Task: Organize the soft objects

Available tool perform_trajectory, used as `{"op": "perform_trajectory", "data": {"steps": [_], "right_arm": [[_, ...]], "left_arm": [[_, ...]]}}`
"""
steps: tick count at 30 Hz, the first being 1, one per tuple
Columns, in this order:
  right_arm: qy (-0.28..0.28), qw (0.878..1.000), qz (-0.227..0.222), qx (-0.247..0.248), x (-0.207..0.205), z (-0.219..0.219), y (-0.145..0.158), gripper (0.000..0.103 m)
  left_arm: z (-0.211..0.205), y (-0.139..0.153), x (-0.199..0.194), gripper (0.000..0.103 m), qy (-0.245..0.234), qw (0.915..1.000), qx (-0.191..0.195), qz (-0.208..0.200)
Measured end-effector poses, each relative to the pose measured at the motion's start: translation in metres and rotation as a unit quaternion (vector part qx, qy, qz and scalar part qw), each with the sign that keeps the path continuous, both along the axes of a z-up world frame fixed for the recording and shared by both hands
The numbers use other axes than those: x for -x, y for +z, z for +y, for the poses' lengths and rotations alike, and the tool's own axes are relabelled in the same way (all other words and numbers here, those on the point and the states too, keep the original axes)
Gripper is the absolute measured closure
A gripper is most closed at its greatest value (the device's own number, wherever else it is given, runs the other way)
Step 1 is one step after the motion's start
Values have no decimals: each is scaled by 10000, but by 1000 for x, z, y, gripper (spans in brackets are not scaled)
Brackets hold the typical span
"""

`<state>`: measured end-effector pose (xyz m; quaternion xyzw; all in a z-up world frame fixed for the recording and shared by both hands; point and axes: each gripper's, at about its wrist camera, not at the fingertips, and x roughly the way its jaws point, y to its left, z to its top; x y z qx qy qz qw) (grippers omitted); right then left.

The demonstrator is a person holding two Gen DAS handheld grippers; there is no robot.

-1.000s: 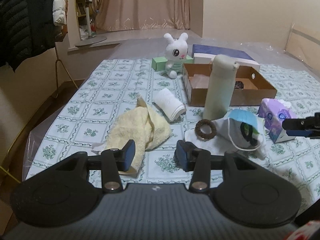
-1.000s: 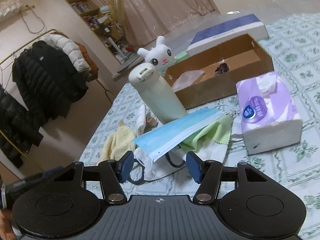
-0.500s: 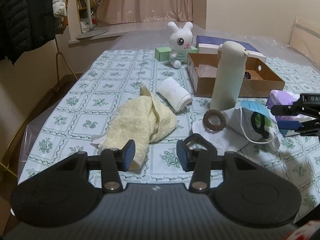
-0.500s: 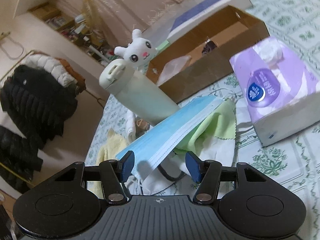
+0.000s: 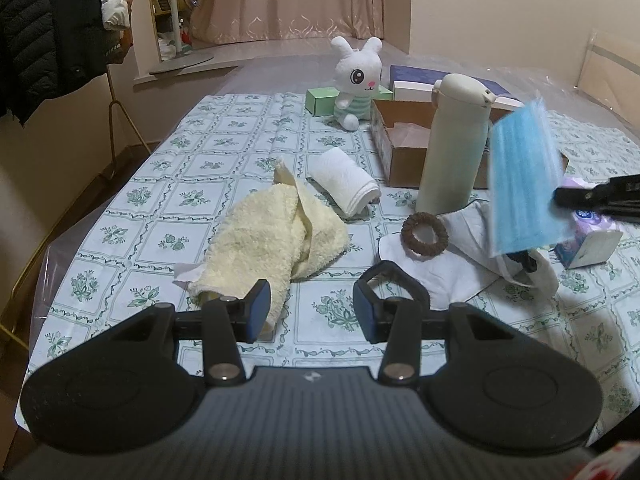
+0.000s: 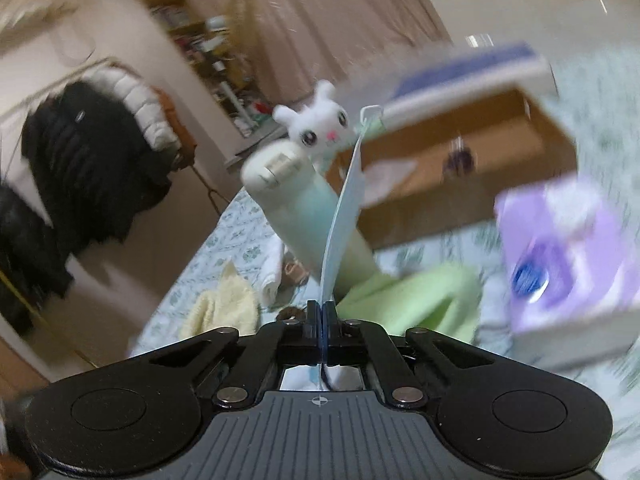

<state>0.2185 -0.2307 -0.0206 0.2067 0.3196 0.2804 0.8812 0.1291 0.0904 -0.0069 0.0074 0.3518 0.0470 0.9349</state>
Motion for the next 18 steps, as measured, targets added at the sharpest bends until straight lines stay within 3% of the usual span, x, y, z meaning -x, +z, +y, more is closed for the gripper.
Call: {"op": "perform_trajectory", "data": {"steps": [5, 8, 11, 16, 18], "right_arm": [[149, 9925, -739, 962, 32, -15, 29, 103], [308, 9774, -1183, 1723, 53, -17, 40, 103], [555, 9427, -1740, 2792, 73, -9, 43, 103], [1149, 8503, -2468, 4503, 111, 14, 13, 102], [1285, 8349, -2332, 4818, 115, 18, -9, 102]], "left_arm": [[-3, 1, 4, 61, -32, 10000, 20, -26], [-7, 1, 6, 61, -76, 10000, 45, -46], [-12, 2, 7, 61, -124, 9999, 52, -52], [-18, 3, 9, 61, -192, 9998, 64, -52], [-20, 3, 10, 61, -211, 9997, 62, -49]]}}
